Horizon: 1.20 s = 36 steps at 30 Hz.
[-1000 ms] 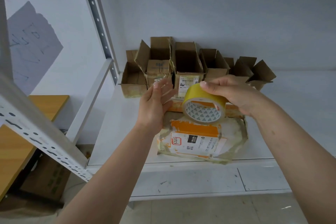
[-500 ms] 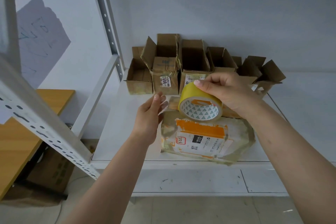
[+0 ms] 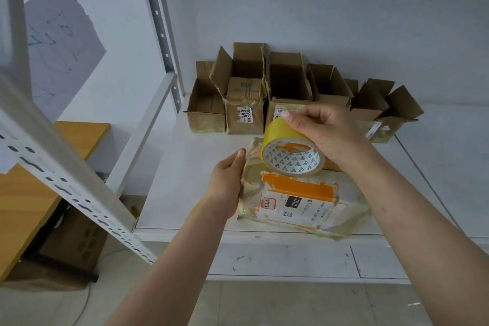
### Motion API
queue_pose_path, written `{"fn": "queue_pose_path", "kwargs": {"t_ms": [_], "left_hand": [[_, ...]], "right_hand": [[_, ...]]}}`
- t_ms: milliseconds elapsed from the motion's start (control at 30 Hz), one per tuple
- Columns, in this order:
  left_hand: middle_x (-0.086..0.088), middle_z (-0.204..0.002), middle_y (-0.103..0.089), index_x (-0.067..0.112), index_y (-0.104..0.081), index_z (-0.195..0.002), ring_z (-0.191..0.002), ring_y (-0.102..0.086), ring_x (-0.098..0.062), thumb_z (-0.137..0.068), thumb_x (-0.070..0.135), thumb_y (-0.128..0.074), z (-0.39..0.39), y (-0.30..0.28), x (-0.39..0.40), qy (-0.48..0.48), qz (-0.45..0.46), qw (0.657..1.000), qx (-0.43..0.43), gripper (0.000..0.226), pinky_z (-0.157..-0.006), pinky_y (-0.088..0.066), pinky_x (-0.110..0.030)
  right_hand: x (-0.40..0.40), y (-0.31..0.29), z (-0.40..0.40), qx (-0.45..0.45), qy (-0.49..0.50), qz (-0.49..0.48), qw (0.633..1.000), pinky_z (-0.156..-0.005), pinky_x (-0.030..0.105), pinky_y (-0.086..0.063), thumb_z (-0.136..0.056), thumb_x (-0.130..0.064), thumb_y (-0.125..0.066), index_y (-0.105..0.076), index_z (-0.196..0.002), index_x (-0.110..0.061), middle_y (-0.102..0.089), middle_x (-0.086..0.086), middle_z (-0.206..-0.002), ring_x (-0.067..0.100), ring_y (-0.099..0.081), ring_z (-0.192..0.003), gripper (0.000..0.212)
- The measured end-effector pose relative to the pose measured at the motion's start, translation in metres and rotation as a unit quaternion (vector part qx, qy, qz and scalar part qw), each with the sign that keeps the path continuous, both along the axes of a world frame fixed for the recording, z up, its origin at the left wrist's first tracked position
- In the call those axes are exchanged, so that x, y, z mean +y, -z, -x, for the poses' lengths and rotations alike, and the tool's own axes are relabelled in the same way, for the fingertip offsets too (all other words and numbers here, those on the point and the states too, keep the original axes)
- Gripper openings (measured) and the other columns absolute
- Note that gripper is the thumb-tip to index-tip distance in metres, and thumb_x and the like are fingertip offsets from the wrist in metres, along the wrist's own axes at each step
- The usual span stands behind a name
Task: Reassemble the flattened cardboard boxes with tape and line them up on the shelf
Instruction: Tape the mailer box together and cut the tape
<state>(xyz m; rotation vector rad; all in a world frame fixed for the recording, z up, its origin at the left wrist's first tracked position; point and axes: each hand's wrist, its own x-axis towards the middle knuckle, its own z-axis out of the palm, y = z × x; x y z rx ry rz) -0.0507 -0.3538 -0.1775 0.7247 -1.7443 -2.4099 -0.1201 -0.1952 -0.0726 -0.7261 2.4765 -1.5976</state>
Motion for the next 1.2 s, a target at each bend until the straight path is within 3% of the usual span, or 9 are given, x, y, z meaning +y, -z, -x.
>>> {"fn": "queue_pose_path", "kwargs": {"t_ms": [167,333,533,633,733,900,967,1100,1200], "left_hand": [[-0.006,-0.097,-0.076,0.019,-0.075,-0.100,-0.100,-0.069,-0.025,-0.104,0.030,-0.044,0.002,-0.003,-0.005,0.036,0.107,0.993,-0.025,0.033,-0.099,-0.050,-0.042],[-0.016,-0.094,-0.073,0.007,-0.074,-0.091,-0.095,-0.068,-0.035,-0.098,0.048,-0.051,-0.001,-0.001,-0.003,0.042,0.071,0.994,-0.071,0.048,-0.101,-0.048,-0.052],[-0.014,-0.091,-0.074,0.007,-0.074,-0.096,-0.093,-0.069,-0.032,-0.094,0.054,-0.054,0.001,0.005,0.002,0.016,0.019,0.997,-0.077,0.051,-0.092,-0.053,-0.044],[-0.013,-0.088,-0.075,0.009,-0.075,-0.091,-0.081,-0.072,-0.025,-0.093,0.051,-0.056,0.002,0.010,0.001,0.022,-0.012,0.997,-0.076,0.046,-0.073,-0.057,-0.034],[-0.009,-0.076,-0.075,0.005,-0.072,-0.092,-0.065,-0.072,-0.018,-0.101,0.034,-0.050,0.001,0.016,0.002,0.028,-0.054,0.996,-0.059,0.037,-0.053,-0.055,-0.025],[-0.002,-0.064,-0.071,0.002,-0.065,-0.102,-0.056,-0.068,-0.013,-0.103,0.002,-0.037,0.001,0.020,0.001,0.050,-0.032,0.997,-0.042,0.027,-0.050,-0.053,-0.023],[-0.004,-0.077,-0.074,0.004,-0.065,-0.112,-0.069,-0.070,-0.016,-0.101,0.003,-0.042,0.002,0.018,-0.001,0.059,0.035,0.996,-0.057,0.025,-0.059,-0.056,-0.027],[-0.008,-0.128,-0.063,0.011,-0.057,-0.134,-0.118,-0.059,-0.024,-0.099,0.016,-0.055,0.008,0.010,-0.016,0.046,0.211,0.976,-0.034,0.035,-0.104,-0.046,-0.044],[0.007,-0.147,-0.048,0.028,-0.043,-0.146,-0.135,-0.043,-0.011,-0.088,0.068,-0.046,0.007,-0.006,-0.027,0.104,0.203,0.972,0.051,0.071,-0.110,-0.036,-0.031]], "right_hand": [[-0.002,0.004,0.002,-0.028,0.007,0.034,0.999,-0.071,0.031,-0.054,-0.065,-0.060,-0.064,-0.071,-0.070,-0.025,-0.070,0.000,-0.069,0.013,-0.068,-0.068,0.036],[-0.002,0.005,0.001,-0.035,0.001,0.060,0.998,-0.057,0.013,-0.050,-0.067,-0.056,-0.065,-0.071,-0.069,-0.024,-0.068,-0.006,-0.062,0.006,-0.066,-0.060,0.033],[-0.002,0.007,0.001,-0.045,0.007,0.077,0.996,-0.058,0.014,-0.050,-0.066,-0.055,-0.066,-0.072,-0.063,-0.027,-0.066,-0.006,-0.061,0.007,-0.065,-0.061,0.029],[-0.002,0.007,0.002,-0.047,0.007,0.081,0.996,-0.058,0.013,-0.050,-0.068,-0.053,-0.066,-0.072,-0.065,-0.026,-0.066,-0.007,-0.062,0.006,-0.065,-0.062,0.028],[-0.001,0.007,0.001,-0.047,0.006,0.086,0.995,-0.058,0.014,-0.050,-0.068,-0.052,-0.066,-0.072,-0.070,-0.023,-0.067,-0.007,-0.062,0.005,-0.065,-0.061,0.030],[-0.002,0.009,0.000,-0.051,0.005,0.095,0.994,-0.053,0.012,-0.049,-0.069,-0.048,-0.066,-0.071,-0.074,-0.019,-0.067,-0.010,-0.060,0.001,-0.065,-0.059,0.030],[-0.001,0.008,0.000,-0.052,0.004,0.096,0.994,-0.054,0.011,-0.049,-0.069,-0.049,-0.066,-0.071,-0.073,-0.020,-0.067,-0.009,-0.061,0.001,-0.065,-0.060,0.030],[0.001,0.007,0.002,-0.057,-0.003,0.080,0.995,-0.056,0.013,-0.050,-0.066,-0.055,-0.065,-0.071,-0.071,-0.024,-0.068,-0.006,-0.063,0.006,-0.067,-0.062,0.032],[0.001,0.006,0.003,-0.055,-0.003,0.067,0.996,-0.055,0.013,-0.049,-0.063,-0.062,-0.063,-0.071,-0.072,-0.025,-0.069,-0.006,-0.063,0.007,-0.067,-0.062,0.039]]}}
